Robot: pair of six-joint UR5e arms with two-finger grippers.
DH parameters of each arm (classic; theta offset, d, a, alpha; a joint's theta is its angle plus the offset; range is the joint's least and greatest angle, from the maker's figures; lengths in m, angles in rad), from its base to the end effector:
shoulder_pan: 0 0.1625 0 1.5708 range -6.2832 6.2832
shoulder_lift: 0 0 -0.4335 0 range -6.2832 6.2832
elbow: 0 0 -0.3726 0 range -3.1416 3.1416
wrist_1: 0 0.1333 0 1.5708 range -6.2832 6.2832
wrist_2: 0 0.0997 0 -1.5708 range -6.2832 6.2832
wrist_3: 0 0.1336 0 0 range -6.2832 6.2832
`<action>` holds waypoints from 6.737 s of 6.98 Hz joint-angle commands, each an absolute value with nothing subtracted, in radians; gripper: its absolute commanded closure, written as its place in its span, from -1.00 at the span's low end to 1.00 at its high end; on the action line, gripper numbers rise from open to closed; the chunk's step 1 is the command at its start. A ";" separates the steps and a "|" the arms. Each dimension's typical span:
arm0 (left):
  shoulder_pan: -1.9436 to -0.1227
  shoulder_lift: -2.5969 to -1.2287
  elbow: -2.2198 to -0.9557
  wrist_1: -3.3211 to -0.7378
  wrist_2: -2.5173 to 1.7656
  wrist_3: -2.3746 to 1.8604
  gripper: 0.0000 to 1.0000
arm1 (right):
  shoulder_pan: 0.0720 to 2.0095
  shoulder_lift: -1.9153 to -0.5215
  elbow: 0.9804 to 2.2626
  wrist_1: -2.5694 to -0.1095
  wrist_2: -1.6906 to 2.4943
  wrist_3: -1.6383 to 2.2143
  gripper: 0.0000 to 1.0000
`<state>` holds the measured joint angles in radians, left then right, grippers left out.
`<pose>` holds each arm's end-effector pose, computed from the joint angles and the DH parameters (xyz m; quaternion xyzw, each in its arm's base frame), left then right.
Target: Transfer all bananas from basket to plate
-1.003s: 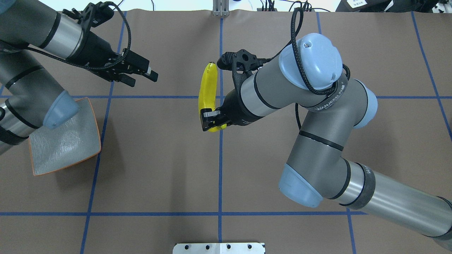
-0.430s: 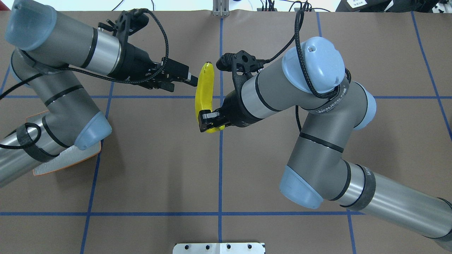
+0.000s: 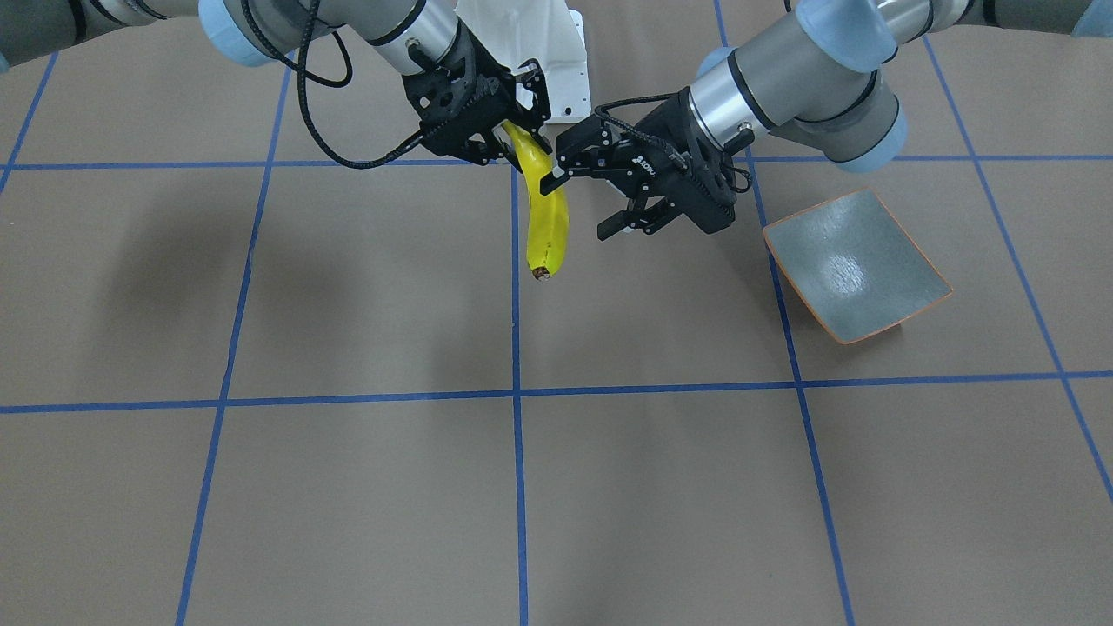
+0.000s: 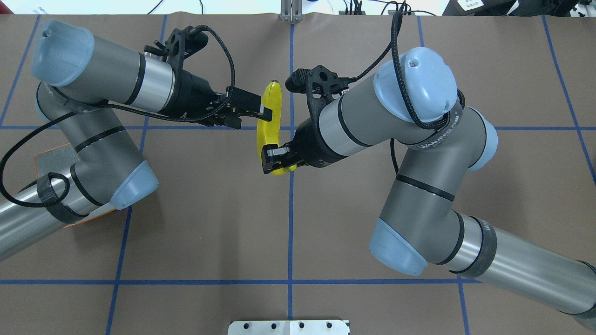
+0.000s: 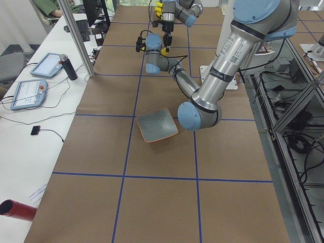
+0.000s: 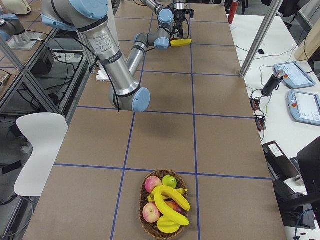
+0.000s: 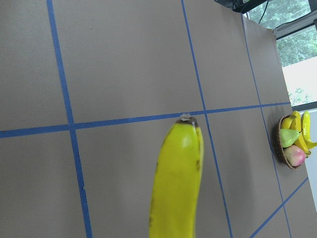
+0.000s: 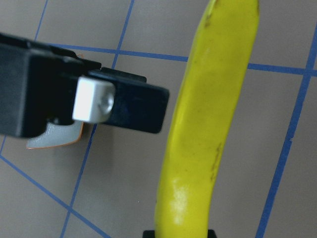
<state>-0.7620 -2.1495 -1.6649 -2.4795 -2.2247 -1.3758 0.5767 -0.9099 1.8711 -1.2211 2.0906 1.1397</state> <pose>0.4224 -0.4750 0.1924 0.1095 0.7016 0.0329 0.7033 -0.4808 -0.3926 0.1327 0.1060 -0.6142 -0.1005 0.7755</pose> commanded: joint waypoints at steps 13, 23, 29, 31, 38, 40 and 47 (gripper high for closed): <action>-0.719 -2.194 -1.603 -2.480 -2.224 -1.425 -0.16 | 0.568 -0.931 1.896 -1.220 2.088 1.140 1.00; -0.716 -2.200 -1.611 -2.471 -2.226 -1.559 1.00 | 0.568 -0.927 1.893 -1.218 2.088 1.199 -0.99; -0.718 -2.184 -1.602 -2.479 -2.227 -1.540 1.00 | 0.670 -0.931 1.902 -1.226 2.178 1.209 -0.99; -0.722 -2.120 -1.611 -2.487 -2.233 -1.531 1.00 | 0.773 -0.994 1.911 -1.233 2.288 1.209 -0.99; -0.994 -1.573 -1.760 -2.473 -2.313 -1.211 1.00 | 0.997 -1.120 1.896 -1.474 2.330 0.962 -0.99; -0.980 -1.559 -1.718 -2.473 -2.301 -1.206 1.00 | 0.986 -1.114 1.884 -1.474 2.330 0.962 -0.99; -0.891 -1.562 -1.626 -2.476 -2.258 -1.169 0.71 | 0.985 -1.103 1.873 -1.474 2.330 0.963 -0.99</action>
<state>-0.9108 -1.5609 -1.6269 -2.4747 -2.2629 -1.1947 0.9849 -1.1031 1.8746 -1.4742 2.3302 0.9632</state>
